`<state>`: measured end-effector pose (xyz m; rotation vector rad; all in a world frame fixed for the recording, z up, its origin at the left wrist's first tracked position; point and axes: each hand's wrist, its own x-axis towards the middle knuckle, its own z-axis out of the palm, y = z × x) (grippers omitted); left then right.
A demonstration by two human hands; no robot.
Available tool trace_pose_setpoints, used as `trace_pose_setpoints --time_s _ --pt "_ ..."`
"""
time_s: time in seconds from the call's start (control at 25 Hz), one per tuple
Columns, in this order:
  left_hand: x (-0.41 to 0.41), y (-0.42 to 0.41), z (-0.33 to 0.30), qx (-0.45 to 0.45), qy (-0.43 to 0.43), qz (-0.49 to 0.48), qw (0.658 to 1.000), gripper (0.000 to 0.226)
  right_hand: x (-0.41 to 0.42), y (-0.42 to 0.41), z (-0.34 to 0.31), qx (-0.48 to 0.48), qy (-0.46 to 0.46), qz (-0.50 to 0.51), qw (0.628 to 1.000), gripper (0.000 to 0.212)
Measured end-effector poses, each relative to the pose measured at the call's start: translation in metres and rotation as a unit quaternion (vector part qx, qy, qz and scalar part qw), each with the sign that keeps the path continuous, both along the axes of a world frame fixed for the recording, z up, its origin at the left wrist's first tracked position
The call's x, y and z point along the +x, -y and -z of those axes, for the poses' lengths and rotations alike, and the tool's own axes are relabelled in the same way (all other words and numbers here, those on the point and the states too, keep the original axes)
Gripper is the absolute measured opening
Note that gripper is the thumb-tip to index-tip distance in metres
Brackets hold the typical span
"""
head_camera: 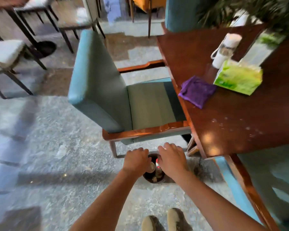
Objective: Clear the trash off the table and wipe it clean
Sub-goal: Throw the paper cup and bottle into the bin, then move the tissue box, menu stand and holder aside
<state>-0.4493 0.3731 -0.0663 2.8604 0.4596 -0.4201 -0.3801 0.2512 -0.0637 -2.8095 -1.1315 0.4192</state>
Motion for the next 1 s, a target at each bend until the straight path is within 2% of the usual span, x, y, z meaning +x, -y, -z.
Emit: trace_pose_setpoints --time_s 0.16,0.44,0.64,1.0 --pt "0.007 0.023 -0.061 0.000 0.097 0.008 0.995 0.035 0.005 0.027 -0.066 0.046 0.088 0.032 0.995 0.038" --pt "0.068 0.065 -0.109 0.017 0.204 0.072 0.976 0.034 0.049 0.092 -0.109 0.072 0.148 0.112 0.980 0.027" --pt "0.128 0.115 -0.116 0.008 0.211 0.110 0.971 0.031 0.101 0.141 -0.110 0.079 0.155 0.145 0.974 0.033" --pt "0.254 0.179 -0.103 0.003 0.207 0.094 0.974 0.035 0.241 0.229 -0.104 0.053 0.146 0.151 0.976 0.046"
